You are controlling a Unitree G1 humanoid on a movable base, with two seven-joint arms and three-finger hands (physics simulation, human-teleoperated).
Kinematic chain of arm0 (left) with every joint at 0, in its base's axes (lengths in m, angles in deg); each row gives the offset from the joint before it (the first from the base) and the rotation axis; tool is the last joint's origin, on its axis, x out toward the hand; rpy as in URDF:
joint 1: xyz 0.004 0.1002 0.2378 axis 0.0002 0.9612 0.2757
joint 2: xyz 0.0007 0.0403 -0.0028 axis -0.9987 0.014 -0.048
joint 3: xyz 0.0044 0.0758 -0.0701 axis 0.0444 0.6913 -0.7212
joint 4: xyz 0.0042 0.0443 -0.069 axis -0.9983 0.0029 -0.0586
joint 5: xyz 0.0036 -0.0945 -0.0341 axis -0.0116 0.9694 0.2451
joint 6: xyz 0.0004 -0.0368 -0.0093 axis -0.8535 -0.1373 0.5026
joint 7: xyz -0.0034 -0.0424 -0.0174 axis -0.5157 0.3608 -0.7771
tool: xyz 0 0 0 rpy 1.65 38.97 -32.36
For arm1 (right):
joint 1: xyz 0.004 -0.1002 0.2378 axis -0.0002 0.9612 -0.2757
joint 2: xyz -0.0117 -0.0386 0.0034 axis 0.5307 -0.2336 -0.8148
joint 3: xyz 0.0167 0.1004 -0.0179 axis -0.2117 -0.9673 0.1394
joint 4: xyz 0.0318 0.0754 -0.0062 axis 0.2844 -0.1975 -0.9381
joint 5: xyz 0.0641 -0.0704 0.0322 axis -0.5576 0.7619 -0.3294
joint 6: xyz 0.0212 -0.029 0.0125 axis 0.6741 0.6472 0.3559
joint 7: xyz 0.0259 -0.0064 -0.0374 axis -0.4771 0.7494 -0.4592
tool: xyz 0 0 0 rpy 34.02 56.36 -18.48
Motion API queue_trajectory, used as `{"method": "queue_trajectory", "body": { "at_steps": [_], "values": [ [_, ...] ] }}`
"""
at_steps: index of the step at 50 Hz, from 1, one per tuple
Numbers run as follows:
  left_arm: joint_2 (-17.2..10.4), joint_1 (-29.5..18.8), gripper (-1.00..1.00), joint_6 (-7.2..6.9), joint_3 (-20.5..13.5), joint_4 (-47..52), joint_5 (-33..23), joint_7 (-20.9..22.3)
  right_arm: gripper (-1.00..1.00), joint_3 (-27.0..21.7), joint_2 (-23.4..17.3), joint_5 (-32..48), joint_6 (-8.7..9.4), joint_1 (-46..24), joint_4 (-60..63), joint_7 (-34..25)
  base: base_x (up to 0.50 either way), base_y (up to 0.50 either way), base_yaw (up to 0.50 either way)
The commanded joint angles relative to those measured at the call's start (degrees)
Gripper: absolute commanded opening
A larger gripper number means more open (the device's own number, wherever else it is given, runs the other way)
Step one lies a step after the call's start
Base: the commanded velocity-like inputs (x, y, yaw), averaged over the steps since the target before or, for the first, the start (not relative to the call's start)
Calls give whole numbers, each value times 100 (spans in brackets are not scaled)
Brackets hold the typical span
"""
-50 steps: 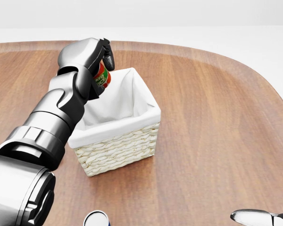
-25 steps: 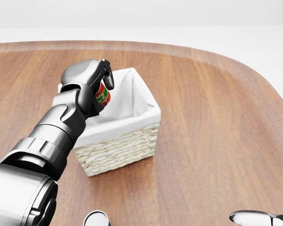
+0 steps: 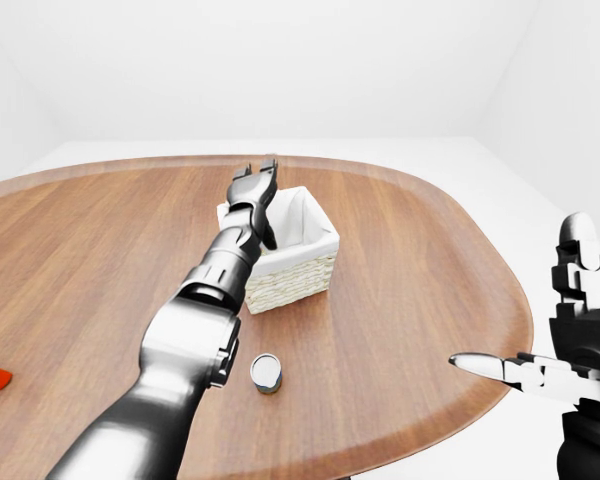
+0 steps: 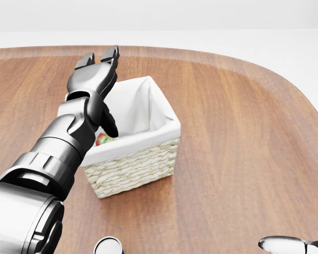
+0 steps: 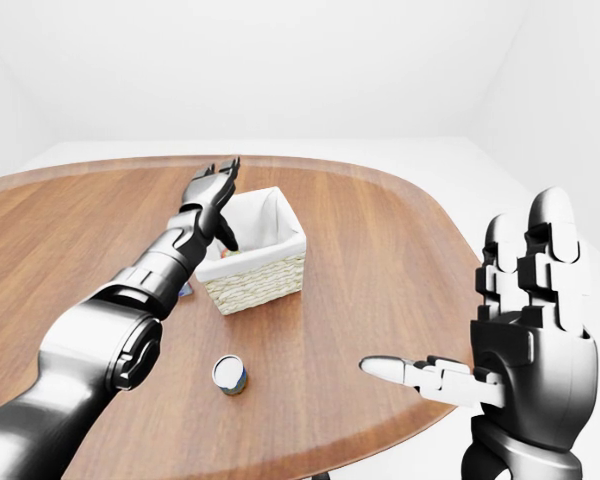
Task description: Pick up the tomato sauce, and put it in the basket.
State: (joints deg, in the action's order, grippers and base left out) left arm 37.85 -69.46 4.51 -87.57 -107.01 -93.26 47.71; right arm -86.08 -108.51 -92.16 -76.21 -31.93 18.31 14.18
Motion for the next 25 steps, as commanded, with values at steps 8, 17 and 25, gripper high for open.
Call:
{"method": "queue_trajectory", "body": {
  "at_steps": [8,17,25],
  "values": [
    [-50,25,100,0,-6,-10,-34,31,100,-20,-70,-58,0,11,0,59,0,0,0],
    [-71,18,100,0,-24,-7,-17,-4,100,12,-88,-36,0,14,0,82,0,0,0],
    [-61,36,100,0,-22,-10,-27,-8,100,20,-75,-29,0,38,0,75,0,0,0]
  ]
}}
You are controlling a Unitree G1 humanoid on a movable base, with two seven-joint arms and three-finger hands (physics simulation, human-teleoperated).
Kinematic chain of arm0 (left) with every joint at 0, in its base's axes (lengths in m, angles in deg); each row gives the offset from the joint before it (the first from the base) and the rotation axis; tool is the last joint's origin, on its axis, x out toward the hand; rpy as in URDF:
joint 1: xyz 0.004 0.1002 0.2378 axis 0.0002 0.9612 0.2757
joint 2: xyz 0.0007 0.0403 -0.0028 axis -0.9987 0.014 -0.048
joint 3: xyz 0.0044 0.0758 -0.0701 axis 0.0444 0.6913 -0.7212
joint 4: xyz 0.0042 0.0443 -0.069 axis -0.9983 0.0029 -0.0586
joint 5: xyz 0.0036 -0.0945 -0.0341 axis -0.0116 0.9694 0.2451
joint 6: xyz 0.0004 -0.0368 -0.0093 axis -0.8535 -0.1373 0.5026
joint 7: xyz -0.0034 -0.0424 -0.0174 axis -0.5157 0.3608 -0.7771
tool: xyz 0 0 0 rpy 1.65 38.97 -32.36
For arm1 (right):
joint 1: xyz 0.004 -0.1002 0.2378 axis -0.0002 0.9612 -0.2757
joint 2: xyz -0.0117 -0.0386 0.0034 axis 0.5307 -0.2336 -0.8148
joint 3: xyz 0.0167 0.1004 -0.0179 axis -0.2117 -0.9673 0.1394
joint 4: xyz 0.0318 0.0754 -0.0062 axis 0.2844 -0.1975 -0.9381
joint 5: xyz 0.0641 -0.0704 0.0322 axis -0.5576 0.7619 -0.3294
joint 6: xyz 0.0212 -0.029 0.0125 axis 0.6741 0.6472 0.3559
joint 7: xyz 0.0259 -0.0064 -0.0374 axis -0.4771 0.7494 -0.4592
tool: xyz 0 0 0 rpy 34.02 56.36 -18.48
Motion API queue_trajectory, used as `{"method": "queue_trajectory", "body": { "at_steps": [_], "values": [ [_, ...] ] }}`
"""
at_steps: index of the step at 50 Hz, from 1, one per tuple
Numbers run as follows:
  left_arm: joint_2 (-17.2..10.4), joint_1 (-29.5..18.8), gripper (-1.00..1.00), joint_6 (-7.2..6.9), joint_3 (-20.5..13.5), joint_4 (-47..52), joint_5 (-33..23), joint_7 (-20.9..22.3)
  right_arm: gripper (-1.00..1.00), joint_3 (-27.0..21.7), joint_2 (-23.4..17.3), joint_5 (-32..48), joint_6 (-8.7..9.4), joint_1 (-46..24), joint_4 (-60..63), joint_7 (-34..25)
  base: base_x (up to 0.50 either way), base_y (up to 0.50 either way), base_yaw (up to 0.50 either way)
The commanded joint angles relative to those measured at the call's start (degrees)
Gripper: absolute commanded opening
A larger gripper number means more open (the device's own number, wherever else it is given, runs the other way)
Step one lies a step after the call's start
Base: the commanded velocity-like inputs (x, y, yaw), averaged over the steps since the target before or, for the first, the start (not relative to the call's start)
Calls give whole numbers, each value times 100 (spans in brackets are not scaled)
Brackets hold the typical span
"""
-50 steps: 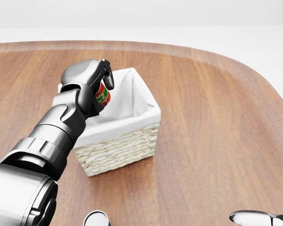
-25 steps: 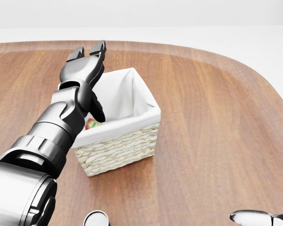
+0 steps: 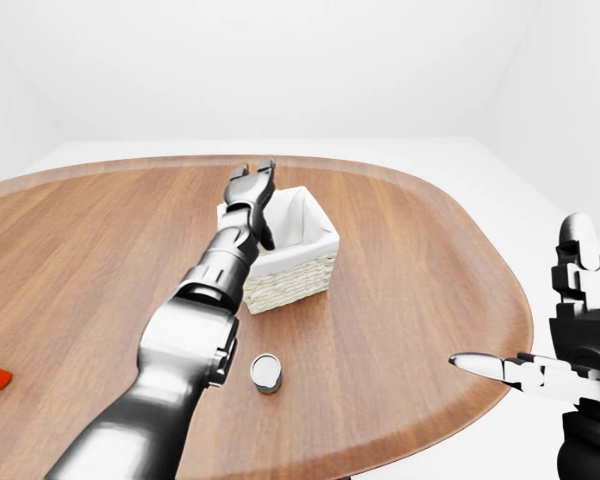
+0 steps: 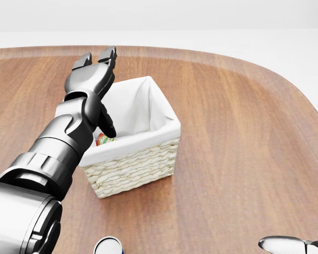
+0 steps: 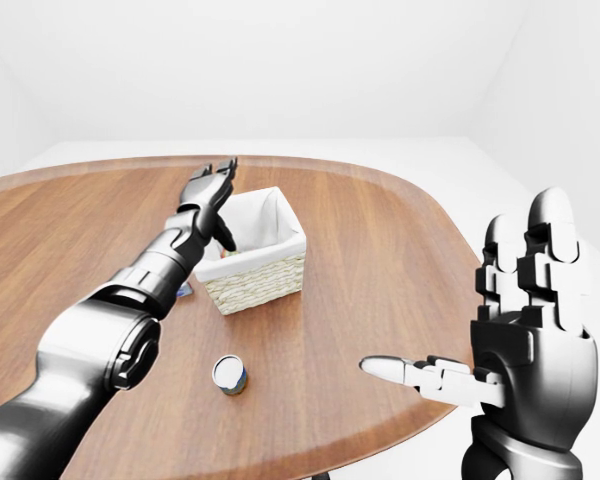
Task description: Pick up the tomato sauce, and put it in the basket.
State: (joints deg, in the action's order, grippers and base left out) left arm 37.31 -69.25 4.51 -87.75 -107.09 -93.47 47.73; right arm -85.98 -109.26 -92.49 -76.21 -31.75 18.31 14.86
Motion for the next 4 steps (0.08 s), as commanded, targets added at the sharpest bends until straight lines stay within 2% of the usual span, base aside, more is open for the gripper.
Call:
{"method": "queue_trajectory", "body": {
  "at_steps": [1,4],
  "values": [
    [-15,10,100,0,-3,-3,-9,-14,100,7,0,-1,0,23,0,6,0,0,0],
    [-31,-2,100,0,-11,-8,-12,-26,100,-2,2,-6,0,28,0,0,0,0,0]
  ]
}}
